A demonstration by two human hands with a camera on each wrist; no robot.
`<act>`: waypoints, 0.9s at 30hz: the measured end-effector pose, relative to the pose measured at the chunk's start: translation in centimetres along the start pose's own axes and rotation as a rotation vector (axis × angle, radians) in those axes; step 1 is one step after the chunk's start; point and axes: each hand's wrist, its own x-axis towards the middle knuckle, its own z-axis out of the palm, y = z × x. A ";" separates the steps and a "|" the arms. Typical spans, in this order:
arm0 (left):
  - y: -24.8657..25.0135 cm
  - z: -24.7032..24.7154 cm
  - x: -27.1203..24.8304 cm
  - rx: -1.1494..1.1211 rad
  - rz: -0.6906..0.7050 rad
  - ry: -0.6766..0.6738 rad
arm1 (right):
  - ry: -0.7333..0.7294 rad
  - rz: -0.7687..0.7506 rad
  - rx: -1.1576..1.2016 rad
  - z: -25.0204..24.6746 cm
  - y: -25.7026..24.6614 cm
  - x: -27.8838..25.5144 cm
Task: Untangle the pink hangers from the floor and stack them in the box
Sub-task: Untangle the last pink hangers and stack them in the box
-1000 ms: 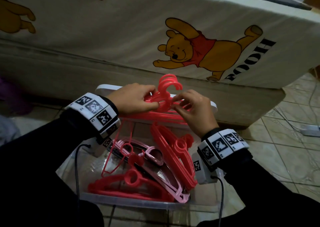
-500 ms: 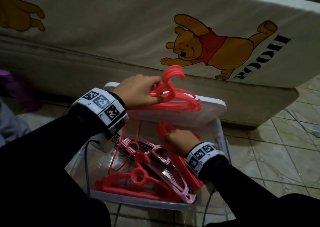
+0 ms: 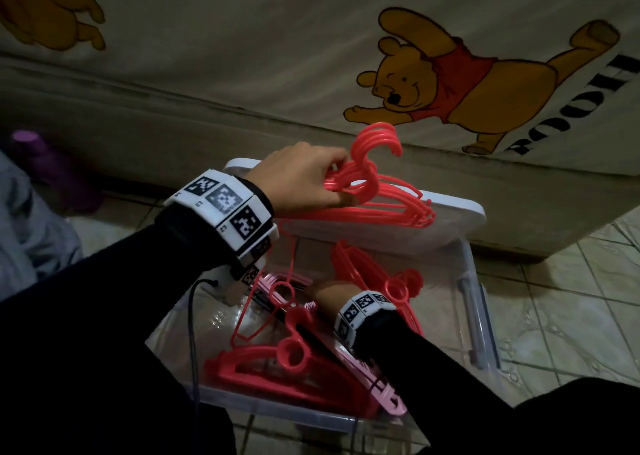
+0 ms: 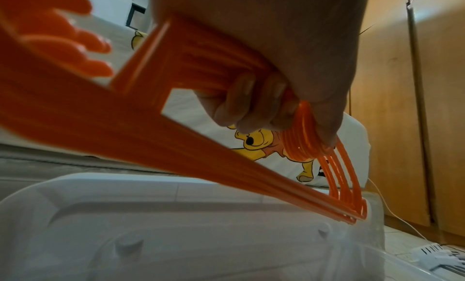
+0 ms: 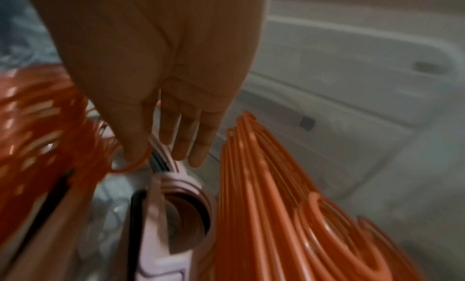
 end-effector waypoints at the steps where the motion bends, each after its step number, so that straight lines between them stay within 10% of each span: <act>1: 0.0 0.0 0.0 -0.004 -0.002 -0.003 | -0.013 0.019 -0.011 0.5 -0.1 0.1; 27: 0.0 -0.5 -0.5 0.089 0.011 0.040 | 0.251 -0.213 -0.163 -5.9 -2.7 1.0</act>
